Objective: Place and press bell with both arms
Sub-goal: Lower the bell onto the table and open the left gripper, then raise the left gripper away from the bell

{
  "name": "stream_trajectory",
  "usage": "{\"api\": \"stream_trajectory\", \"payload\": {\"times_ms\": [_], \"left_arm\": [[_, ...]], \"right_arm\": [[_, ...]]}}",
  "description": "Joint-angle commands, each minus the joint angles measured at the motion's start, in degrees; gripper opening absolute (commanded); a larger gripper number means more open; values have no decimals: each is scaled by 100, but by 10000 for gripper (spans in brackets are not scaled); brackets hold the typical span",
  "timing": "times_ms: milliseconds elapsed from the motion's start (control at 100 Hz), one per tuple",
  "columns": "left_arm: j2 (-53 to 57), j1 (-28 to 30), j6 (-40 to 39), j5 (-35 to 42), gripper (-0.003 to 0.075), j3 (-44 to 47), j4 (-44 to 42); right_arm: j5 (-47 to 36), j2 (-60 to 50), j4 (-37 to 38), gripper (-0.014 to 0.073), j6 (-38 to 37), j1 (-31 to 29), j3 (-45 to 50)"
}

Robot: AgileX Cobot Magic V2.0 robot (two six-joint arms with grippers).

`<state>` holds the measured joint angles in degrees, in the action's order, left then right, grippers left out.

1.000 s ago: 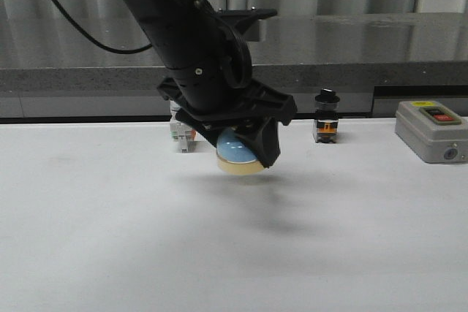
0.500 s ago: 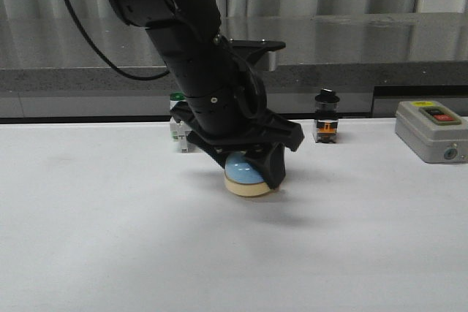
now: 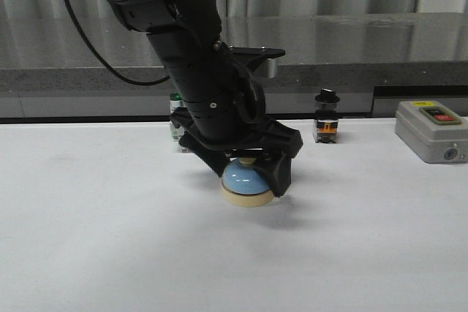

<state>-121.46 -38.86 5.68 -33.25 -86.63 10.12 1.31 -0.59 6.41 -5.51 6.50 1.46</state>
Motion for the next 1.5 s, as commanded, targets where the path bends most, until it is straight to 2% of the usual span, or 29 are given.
{"api": "stream_trajectory", "payload": {"times_ms": [0, 270, 480, 620, 720, 950, 1230, 1340, 1410, 1490], "left_arm": [[329, -43, -16, 176, 643, -180, 68], [668, -43, -16, 95, 643, -184, 68], [1449, -19, -48, 25, 641, -184, 68], [2070, 205, -84, 91, 641, 9, 68], [2722, 457, -184, 374, 641, 484, 68], [4751, 1171, -199, 1436, 641, 2270, 68], [7437, 2316, -160, 1930, 635, 4168, 32], [8448, 2568, -160, 1933, 568, 4688, -27], [9037, 2655, -160, 1933, 477, 4947, -110], [9665, 2716, -160, 1933, 337, 5181, -206]], "right_arm": [[-482, -106, 44, -60, 24, 10, -80], [-482, -106, 44, -60, 24, 10, -80], [-482, -106, 44, -60, 24, 10, -80], [-482, -106, 44, -60, 24, 10, -80], [-482, -106, 44, -60, 24, 10, -80], [-482, -106, 44, -60, 24, 10, -80], [-482, -106, 44, -60, 24, 10, -80], [-482, -106, 44, -60, 24, 10, -80], [-482, -106, 44, -60, 24, 10, -80], [-482, -106, 44, -60, 24, 10, -80]]}}
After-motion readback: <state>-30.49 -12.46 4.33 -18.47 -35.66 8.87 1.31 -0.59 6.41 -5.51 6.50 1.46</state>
